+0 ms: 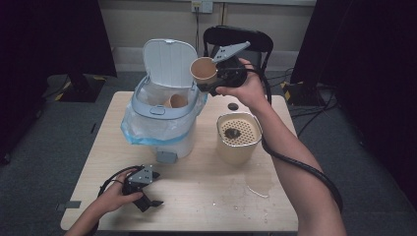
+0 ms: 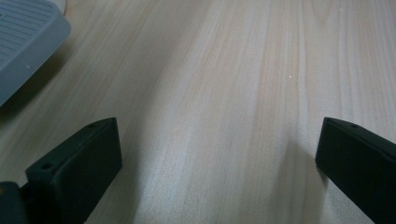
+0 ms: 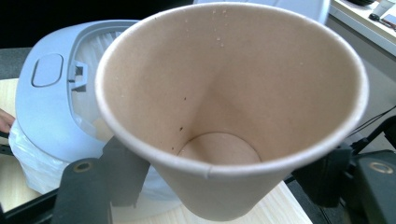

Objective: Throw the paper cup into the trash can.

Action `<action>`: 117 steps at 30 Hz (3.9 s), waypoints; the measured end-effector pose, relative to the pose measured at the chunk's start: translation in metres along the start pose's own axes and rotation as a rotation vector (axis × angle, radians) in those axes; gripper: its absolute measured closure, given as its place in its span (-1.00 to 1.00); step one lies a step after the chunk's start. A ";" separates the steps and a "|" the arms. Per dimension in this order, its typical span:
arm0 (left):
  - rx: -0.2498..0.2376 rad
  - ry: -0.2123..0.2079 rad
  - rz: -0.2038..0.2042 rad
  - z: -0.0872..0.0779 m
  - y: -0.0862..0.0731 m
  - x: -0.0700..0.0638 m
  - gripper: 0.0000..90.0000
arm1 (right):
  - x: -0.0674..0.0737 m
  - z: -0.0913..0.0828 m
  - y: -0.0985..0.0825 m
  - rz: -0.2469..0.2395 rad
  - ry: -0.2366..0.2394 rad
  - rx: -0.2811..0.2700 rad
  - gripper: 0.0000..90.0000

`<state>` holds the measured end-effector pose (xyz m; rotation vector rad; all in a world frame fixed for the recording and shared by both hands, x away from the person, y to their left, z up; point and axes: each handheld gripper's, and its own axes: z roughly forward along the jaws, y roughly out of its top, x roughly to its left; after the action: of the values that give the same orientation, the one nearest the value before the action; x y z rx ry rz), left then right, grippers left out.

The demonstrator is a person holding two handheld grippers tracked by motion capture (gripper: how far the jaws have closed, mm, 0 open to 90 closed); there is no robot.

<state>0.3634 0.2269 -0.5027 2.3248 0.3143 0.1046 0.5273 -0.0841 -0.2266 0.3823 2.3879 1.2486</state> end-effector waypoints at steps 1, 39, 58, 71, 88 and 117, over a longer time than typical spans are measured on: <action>0.001 0.000 0.000 0.000 0.000 0.000 -1.00 | 0.001 0.001 0.002 -0.001 0.007 -0.001 -0.36; -0.002 -0.002 0.009 0.000 0.000 0.000 -1.00 | 0.011 0.034 0.002 0.044 0.060 0.004 -0.56; -0.002 -0.006 0.003 0.000 0.000 0.000 -1.00 | -0.014 0.052 -0.011 0.104 0.019 0.029 -0.53; -0.002 -0.006 0.003 0.000 0.000 0.000 -1.00 | -0.013 0.053 -0.011 0.071 0.032 0.062 -0.49; -0.002 -0.007 0.005 0.000 0.000 0.000 -1.00 | -0.027 0.049 0.000 0.091 -0.002 0.029 -0.49; 0.000 -0.007 0.005 0.000 0.000 0.000 -1.00 | -0.001 0.033 0.009 0.057 0.131 -0.061 -0.47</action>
<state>0.3631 0.2267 -0.5025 2.3257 0.3051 0.0993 0.5442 -0.0559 -0.2363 0.3631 2.4565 1.4082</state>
